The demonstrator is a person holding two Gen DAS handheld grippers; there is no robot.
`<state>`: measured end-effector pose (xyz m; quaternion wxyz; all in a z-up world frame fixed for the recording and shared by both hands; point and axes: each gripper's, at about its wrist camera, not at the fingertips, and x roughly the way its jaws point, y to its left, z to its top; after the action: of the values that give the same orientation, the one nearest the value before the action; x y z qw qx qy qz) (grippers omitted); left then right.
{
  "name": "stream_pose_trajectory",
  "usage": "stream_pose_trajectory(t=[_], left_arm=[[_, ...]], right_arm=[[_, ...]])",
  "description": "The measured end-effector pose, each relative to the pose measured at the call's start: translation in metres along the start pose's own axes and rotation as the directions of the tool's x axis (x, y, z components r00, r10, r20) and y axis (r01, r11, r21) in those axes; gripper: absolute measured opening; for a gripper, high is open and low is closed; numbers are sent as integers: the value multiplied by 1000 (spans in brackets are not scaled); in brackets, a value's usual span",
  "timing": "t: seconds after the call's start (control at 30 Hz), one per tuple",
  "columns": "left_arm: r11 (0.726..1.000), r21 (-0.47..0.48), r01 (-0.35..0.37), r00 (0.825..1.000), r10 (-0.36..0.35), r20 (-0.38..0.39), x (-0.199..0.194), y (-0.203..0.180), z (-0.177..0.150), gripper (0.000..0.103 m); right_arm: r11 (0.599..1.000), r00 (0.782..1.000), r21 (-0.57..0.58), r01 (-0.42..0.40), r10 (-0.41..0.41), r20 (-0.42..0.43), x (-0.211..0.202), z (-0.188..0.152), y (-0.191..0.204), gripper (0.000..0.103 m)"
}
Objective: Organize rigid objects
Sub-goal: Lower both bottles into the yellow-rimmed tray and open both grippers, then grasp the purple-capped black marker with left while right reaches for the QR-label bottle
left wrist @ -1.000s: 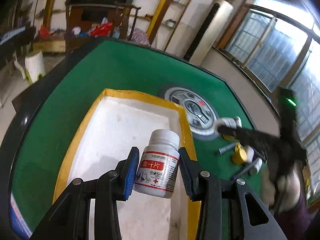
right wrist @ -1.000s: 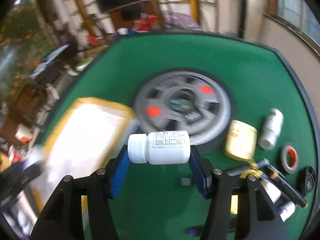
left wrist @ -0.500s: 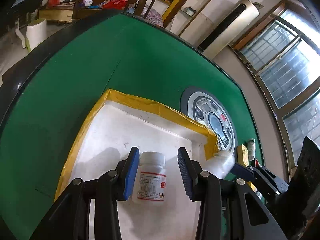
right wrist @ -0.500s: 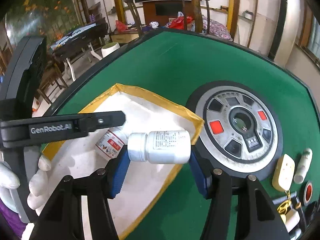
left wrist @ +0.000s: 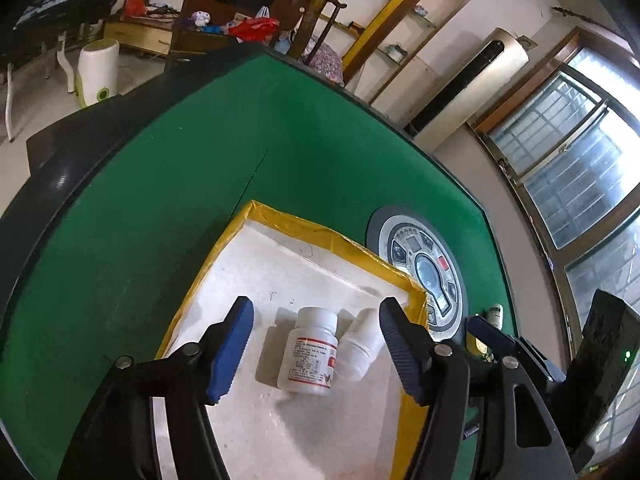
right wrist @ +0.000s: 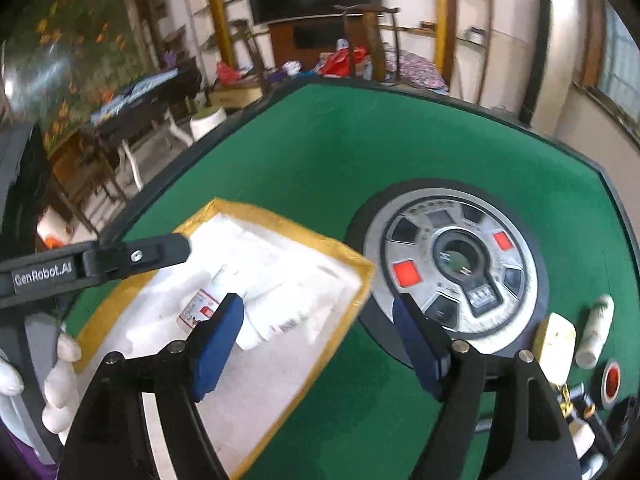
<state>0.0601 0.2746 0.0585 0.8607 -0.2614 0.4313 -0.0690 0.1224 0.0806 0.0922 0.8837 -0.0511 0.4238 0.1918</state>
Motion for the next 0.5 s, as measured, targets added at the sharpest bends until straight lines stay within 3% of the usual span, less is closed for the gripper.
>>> stream_pose_trajectory(t=[0.17, 0.27, 0.43, 0.5], left_arm=[[1000, 13, -3, 1000, 3, -7, -11, -18, -8, 76], [997, 69, 24, 1000, -23, -15, -21, -44, -18, 79], [982, 177, 64, 997, -58, -43, -27, -98, -43, 94], [975, 205, 85, 995, -73, -67, -23, -117, -56, 95]], right_arm=[[993, 999, 117, -11, 6, 49, -38, -13, -43, 76], [985, 996, 175, -6, -10, 89, -66, -29, -71, 76], [949, 982, 311, 42, -96, 161, -114, -67, -129, 78], [927, 977, 372, 46, -120, 179, -126, -81, -151, 79]])
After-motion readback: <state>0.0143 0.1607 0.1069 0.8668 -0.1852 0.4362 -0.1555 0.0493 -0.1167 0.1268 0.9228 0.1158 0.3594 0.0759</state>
